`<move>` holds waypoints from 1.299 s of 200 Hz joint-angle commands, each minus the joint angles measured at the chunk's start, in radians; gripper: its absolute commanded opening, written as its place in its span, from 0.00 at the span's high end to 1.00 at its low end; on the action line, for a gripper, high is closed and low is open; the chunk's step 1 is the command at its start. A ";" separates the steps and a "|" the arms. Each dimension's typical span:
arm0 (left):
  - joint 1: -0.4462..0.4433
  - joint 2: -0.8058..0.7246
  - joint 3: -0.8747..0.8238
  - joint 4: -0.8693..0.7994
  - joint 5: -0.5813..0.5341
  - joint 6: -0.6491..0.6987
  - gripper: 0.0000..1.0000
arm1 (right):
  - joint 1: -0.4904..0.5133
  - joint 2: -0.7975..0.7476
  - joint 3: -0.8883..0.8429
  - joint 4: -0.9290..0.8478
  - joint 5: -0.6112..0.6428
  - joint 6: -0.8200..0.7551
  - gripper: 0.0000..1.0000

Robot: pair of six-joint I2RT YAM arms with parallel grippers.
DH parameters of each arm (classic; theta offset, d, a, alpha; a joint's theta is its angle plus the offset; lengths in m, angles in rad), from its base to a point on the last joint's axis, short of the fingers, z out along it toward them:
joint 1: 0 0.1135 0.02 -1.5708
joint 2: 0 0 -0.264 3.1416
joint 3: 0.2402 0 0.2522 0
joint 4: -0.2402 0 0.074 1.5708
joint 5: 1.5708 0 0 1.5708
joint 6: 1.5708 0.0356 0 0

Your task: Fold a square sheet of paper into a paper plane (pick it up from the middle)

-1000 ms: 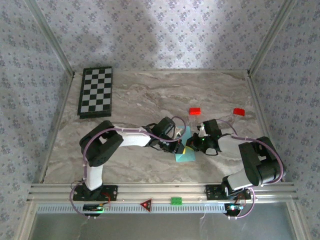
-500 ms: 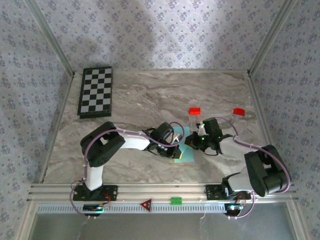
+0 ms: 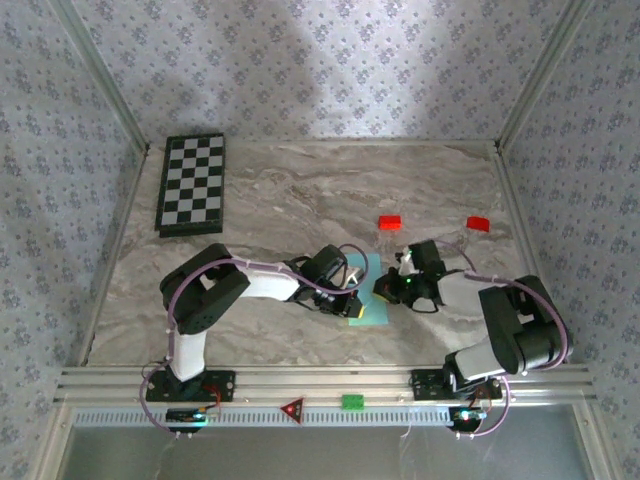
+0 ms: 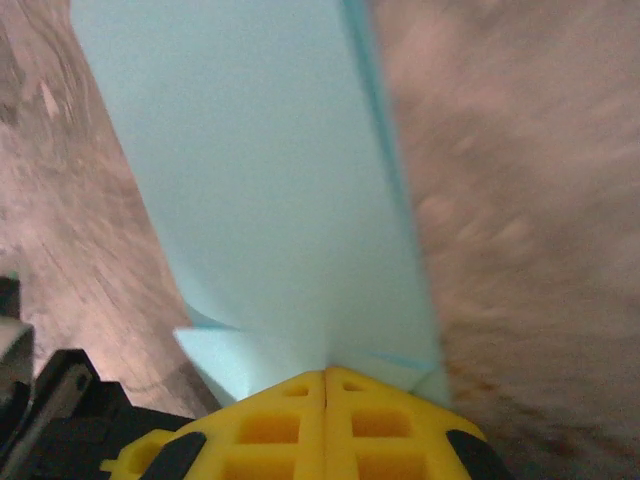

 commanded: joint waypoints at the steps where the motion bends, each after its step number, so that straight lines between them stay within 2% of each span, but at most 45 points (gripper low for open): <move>1: -0.002 0.020 -0.027 -0.102 -0.045 0.023 1.00 | -0.072 0.026 0.005 -0.039 -0.009 -0.060 0.94; 32: -0.001 0.015 -0.027 -0.103 -0.043 0.022 1.00 | -0.127 0.011 0.023 -0.026 -0.051 -0.059 0.94; 76: -0.001 0.005 -0.025 -0.103 -0.047 0.020 1.00 | -0.035 -0.123 0.029 -0.019 -0.024 -0.018 0.91; 104: 0.002 0.005 -0.023 -0.100 -0.040 0.020 1.00 | 0.022 -0.079 0.034 -0.030 0.023 -0.004 0.91; 125: 0.003 0.003 -0.017 -0.099 -0.034 0.020 1.00 | 0.028 -0.011 0.026 0.002 0.011 0.006 0.92; 147: 0.004 -0.003 -0.009 -0.094 -0.022 0.015 1.00 | 0.023 0.038 0.049 -0.084 0.058 -0.026 0.95; 162: 0.003 -0.020 0.003 -0.082 -0.004 0.006 1.00 | 0.021 0.043 0.049 -0.132 0.087 -0.049 0.97; 210: 0.022 -0.045 0.095 -0.059 0.030 -0.006 1.00 | 0.007 0.044 0.015 -0.090 0.061 -0.047 0.98; 260: 0.033 0.066 0.184 -0.062 0.037 -0.009 0.99 | 0.007 0.048 0.012 -0.079 0.055 -0.042 0.98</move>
